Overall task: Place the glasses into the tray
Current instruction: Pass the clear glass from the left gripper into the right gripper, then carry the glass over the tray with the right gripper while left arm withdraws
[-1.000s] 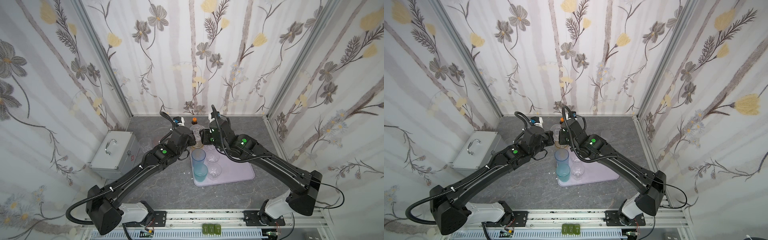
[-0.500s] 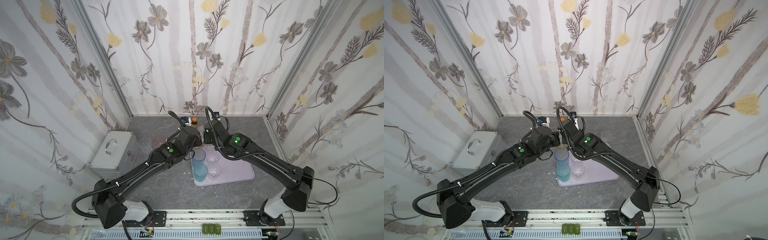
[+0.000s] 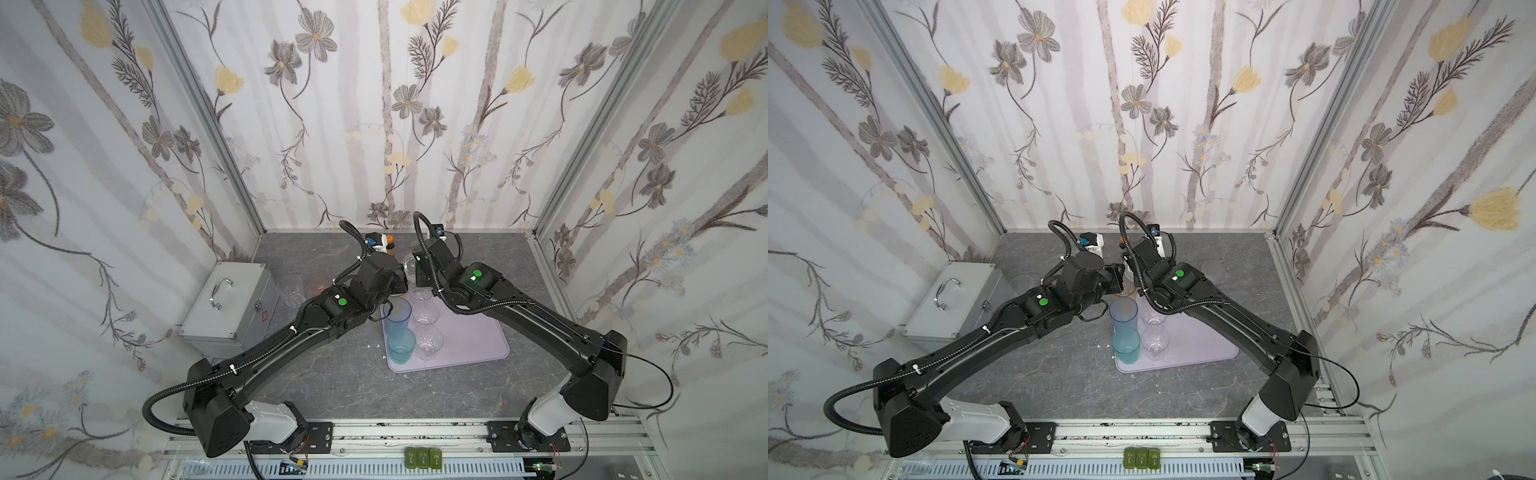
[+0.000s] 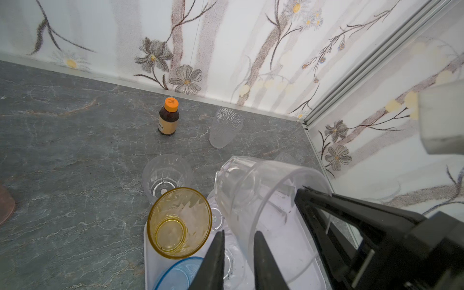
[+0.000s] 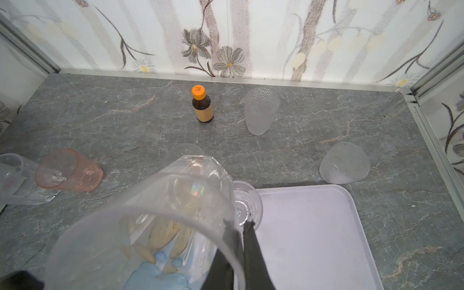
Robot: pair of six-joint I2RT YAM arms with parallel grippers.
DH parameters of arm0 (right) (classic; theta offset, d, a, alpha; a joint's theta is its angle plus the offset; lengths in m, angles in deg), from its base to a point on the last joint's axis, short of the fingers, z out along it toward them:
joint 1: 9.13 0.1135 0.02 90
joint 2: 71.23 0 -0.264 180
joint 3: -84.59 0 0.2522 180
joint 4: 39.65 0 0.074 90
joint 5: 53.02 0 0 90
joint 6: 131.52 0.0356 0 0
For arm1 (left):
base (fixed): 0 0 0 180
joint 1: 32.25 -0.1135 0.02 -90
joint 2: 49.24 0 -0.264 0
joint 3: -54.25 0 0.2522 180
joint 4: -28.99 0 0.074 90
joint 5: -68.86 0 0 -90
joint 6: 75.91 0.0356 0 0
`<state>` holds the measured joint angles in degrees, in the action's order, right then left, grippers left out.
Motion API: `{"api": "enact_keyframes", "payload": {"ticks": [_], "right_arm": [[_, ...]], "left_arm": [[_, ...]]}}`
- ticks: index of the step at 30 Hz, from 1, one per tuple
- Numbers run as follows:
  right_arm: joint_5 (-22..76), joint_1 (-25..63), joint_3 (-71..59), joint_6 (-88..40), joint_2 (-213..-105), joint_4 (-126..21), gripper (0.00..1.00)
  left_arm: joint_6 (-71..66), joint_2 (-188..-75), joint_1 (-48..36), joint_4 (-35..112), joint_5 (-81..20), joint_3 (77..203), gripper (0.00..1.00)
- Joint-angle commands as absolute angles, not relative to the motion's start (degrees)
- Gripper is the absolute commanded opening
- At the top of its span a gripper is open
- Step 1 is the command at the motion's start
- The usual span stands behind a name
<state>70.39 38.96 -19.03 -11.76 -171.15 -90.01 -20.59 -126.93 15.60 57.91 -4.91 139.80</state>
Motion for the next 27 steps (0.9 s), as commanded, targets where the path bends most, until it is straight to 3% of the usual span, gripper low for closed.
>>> {"api": "enact_keyframes", "payload": {"ticks": [1, 13, 20, 27], "right_arm": [[70.5, 38.3, -18.3, -10.8, -170.3, -88.7, 0.00], [63.0, 23.7, -9.0, -13.9, -163.0, -88.9, 0.00], [55.6, 14.8, -2.0, -15.5, -161.0, -88.4, 0.00], [49.5, 13.3, -2.3, -16.5, -168.9, -88.5, 0.00]], "left_arm": [[-21.1, -126.4, 15.6, 55.9, -5.1, 140.5, 0.26], [-13.5, -119.0, 11.4, 55.3, 2.2, 133.1, 0.55], [-13.4, -114.6, 3.4, 54.5, 0.3, 123.9, 0.56], [-14.3, -113.6, 1.0, 53.3, -1.0, 118.2, 0.56]]}}
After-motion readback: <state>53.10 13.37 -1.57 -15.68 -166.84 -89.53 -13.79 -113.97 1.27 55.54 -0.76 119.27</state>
